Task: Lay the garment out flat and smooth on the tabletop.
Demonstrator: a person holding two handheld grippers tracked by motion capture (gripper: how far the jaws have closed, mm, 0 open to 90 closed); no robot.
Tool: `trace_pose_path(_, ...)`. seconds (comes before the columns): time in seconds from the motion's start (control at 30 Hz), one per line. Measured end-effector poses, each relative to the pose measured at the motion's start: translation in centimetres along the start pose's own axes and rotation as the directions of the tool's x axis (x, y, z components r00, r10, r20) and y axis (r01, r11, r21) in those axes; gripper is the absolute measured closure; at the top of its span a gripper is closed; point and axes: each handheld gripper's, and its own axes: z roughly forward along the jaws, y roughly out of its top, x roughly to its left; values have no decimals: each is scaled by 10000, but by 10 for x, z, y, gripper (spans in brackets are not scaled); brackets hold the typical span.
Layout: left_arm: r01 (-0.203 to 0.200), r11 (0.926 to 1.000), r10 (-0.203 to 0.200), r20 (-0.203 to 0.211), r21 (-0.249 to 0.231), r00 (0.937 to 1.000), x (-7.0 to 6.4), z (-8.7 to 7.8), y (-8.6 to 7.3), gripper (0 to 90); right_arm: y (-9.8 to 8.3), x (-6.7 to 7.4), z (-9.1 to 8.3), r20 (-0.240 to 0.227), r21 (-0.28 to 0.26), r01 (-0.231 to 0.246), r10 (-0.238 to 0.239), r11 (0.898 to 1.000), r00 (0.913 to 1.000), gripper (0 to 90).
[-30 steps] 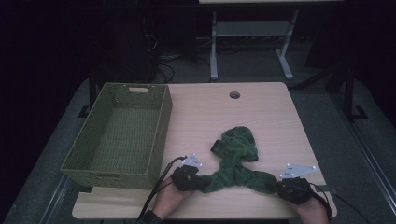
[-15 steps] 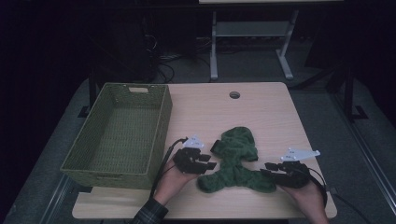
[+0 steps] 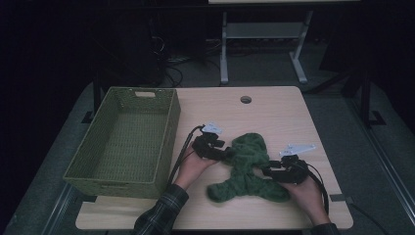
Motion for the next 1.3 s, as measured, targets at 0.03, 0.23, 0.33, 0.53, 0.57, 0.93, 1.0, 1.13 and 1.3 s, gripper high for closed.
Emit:
trace_pose_path(0.03, 0, 10000, 0, 0, 0, 10000, 0, 0, 0, 530, 0, 0, 0, 0, 0, 0, 0, 10000, 10000, 587)
trace_pose_path(0.23, -184, 9992, 175, 249, 349, 9995, -2, 5, -6, 824, 1, -3, -1, 503, 110, 484, -489, 9988, 9975, 817)
trace_pose_path(0.33, -123, 9998, 121, 203, 135, 9997, -5, -4, -5, 833, 6, -6, -10, 853, -167, 778, -761, 9968, 9934, 829)
trace_pose_path(0.53, 79, 9994, -79, -7, -331, 10000, -16, -41, -11, 838, 24, -12, -22, 1132, -506, 1253, -1190, 9908, 9864, 838)
trace_pose_path(0.57, 79, 9994, -79, -7, -331, 10000, -16, -41, -11, 838, 27, -13, -20, 1091, -500, 1233, -1173, 9911, 9871, 838)
trace_pose_path(0.93, 937, 9931, -944, 56, 709, 9955, -10, -22, -51, 782, 29, -18, 31, 690, 817, 1313, -1370, 9880, 9882, 819)
trace_pose_path(1.0, 896, 9938, -895, -49, 659, 9960, -11, -23, -49, 740, 29, -19, 30, 646, 795, 1250, -1302, 9890, 9894, 799)
trace_pose_path(1.13, 704, 9975, -705, -285, -50, 9971, -16, -42, -34, 593, 36, -20, 8, 626, 198, 1077, -1087, 9940, 9921, 677)
trace_pose_path(1.3, 400, 9984, -422, -570, -389, 9975, -12, -51, -11, 594, 55, -21, -8, 574, -533, 1097, -1066, 9925, 9926, 653)
